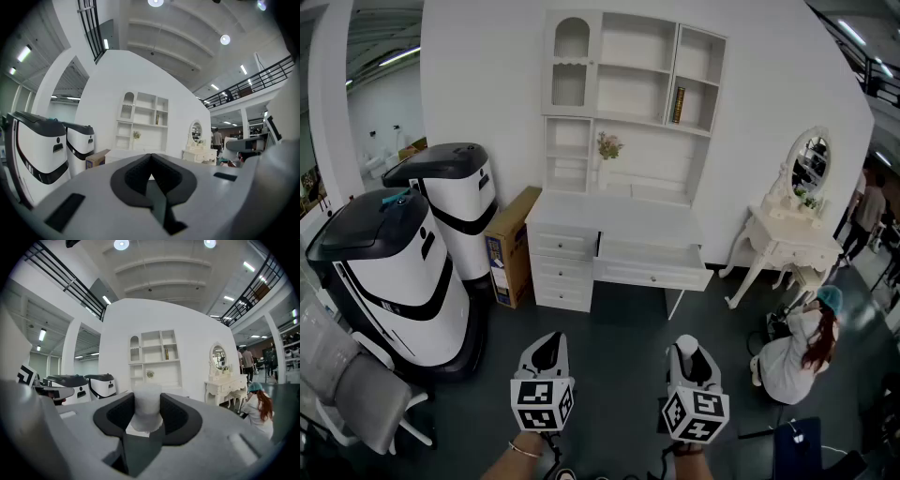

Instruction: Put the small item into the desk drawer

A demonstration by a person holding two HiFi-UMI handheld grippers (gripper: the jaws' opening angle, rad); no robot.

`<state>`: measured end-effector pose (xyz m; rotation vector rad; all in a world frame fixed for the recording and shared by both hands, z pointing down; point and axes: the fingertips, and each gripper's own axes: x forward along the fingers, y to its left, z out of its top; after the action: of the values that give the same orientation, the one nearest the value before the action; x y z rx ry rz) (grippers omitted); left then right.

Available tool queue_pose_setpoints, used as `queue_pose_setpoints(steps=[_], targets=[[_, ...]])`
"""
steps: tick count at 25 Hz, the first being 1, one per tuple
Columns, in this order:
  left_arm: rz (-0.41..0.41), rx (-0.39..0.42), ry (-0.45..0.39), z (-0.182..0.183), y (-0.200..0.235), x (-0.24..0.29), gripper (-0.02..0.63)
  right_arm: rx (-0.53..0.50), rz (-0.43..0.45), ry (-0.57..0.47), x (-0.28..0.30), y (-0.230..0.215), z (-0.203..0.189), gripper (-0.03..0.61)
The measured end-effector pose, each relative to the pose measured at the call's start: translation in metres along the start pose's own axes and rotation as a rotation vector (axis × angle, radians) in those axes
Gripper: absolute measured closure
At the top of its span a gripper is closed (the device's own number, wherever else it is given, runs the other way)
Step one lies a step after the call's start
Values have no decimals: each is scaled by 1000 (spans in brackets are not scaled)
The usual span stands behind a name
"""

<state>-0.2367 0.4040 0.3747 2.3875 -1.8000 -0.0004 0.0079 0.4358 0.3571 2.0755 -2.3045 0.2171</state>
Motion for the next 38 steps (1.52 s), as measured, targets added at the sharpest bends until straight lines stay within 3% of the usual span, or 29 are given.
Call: queue_pose_setpoints(steps=[18, 29, 38], targets=[[-39, 17, 12, 2, 48, 19, 609, 19, -14, -3, 26, 42, -7, 410], [-87, 17, 51, -16, 47, 56, 609, 37, -68, 26, 44, 27, -25, 410], [-65, -4, 57, -13, 48, 127, 609, 28, -50, 25, 116, -1, -11, 410]])
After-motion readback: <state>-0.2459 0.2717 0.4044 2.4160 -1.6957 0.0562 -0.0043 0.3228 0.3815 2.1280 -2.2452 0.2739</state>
